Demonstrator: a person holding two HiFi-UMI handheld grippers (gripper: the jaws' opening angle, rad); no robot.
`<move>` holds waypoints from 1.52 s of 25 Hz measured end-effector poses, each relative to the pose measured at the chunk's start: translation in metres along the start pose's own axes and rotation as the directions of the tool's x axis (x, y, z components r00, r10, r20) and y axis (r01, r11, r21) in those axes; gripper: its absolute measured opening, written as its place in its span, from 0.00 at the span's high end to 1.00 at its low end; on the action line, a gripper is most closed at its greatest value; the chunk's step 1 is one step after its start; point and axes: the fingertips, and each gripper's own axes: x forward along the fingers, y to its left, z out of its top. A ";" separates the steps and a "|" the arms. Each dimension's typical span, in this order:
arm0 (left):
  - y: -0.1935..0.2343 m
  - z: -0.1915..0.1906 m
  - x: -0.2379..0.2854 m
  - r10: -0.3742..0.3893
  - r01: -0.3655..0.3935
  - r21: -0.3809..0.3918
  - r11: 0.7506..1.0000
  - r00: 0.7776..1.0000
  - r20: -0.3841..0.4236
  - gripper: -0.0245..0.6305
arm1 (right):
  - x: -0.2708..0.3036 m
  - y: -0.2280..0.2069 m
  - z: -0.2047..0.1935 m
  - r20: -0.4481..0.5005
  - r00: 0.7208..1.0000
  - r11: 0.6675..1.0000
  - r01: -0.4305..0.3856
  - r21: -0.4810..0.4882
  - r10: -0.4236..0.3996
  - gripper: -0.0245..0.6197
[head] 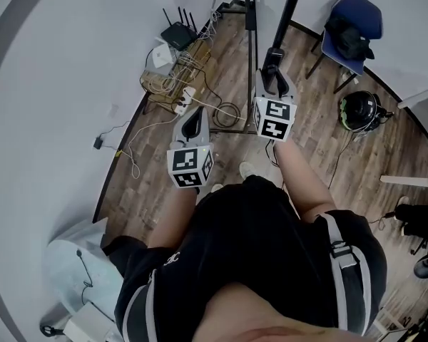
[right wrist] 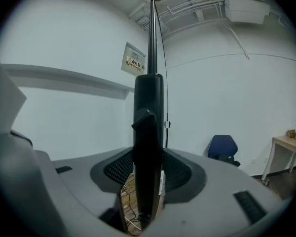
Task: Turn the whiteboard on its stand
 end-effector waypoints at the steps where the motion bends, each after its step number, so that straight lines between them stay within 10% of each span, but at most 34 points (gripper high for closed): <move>1: 0.003 -0.001 -0.004 -0.001 0.001 -0.003 1.000 1.000 -0.002 0.95 | -0.001 0.000 0.000 -0.006 1.000 1.000 0.011 0.004 -0.011 0.67; 38: 0.002 -0.022 -0.071 -0.199 0.200 -0.056 0.978 0.980 0.033 0.95 | -0.062 0.021 -0.014 -0.075 0.983 0.983 0.172 0.068 -0.166 0.69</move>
